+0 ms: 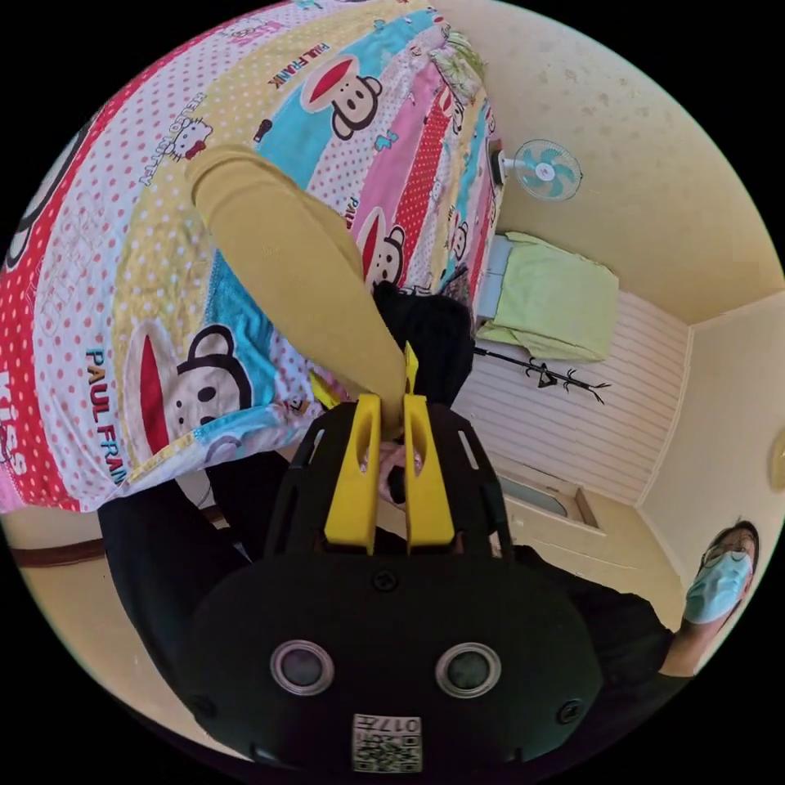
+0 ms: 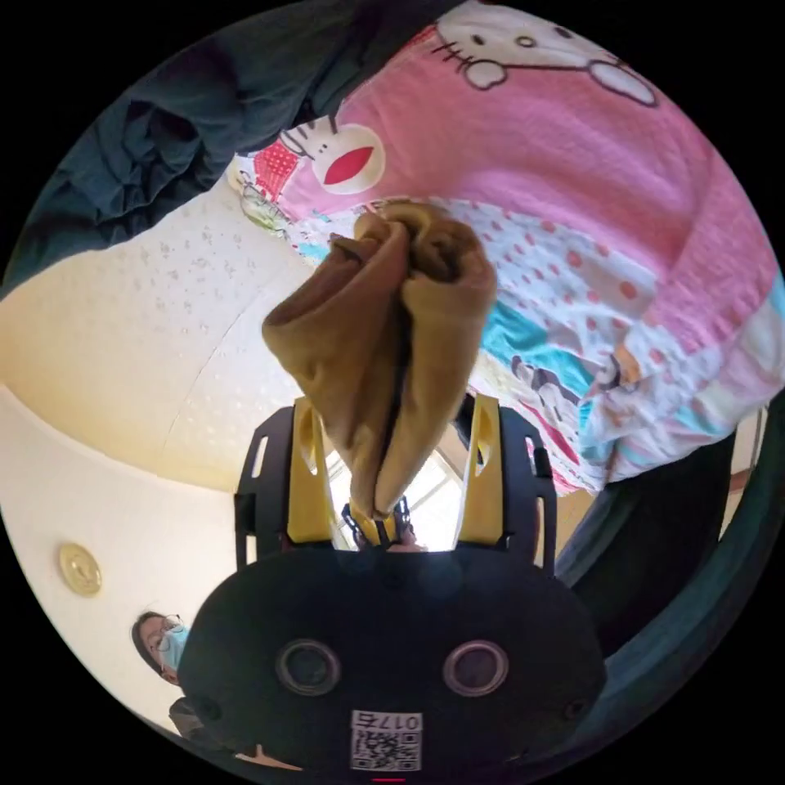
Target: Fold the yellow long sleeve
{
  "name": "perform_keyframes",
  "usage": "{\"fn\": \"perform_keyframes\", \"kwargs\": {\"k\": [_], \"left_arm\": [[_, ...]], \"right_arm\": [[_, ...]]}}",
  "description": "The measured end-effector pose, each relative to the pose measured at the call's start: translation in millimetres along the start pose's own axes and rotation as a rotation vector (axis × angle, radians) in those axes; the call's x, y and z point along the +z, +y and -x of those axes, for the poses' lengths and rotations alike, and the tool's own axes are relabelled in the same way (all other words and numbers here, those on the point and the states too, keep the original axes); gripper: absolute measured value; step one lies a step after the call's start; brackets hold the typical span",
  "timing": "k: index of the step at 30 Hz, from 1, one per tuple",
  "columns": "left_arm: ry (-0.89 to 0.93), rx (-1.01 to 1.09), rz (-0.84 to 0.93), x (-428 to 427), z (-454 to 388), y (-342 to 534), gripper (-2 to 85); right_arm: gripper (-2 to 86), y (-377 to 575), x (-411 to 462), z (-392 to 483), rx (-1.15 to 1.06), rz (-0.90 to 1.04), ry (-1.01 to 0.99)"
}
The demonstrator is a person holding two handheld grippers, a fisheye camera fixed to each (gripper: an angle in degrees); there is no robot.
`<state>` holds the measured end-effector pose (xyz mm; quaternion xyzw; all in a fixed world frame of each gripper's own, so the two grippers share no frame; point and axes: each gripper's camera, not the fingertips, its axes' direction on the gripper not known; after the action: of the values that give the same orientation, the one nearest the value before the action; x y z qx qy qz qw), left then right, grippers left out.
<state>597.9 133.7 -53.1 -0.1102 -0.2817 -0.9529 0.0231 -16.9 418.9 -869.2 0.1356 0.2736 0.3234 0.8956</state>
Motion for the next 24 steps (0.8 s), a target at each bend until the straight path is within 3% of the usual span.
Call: {"fn": "perform_keyframes", "kwargs": {"k": [4,10,15,19,24], "left_arm": [[-0.057,0.119,-0.031,0.0,-43.3,36.7,5.1],[0.023,0.403,-0.074,0.2,-138.4,92.8,5.2],[0.173,0.649,-0.040,32.9,-219.4,134.4,7.3],[0.168,0.705,-0.038,67.6,-243.0,164.3,7.9],[0.202,0.564,-0.035,90.7,-214.8,176.8,7.8]], "right_arm": [[9.1,21.0,-0.7,32.4,0.046,0.060,0.110],[5.7,74.8,4.0,142.2,-0.221,0.292,0.159],[5.1,129.6,-33.5,245.4,-0.500,0.413,0.011],[5.7,160.6,-88.8,299.2,-0.692,0.392,-0.003],[6.5,150.5,-219.2,298.1,-0.759,0.090,0.002]]}}
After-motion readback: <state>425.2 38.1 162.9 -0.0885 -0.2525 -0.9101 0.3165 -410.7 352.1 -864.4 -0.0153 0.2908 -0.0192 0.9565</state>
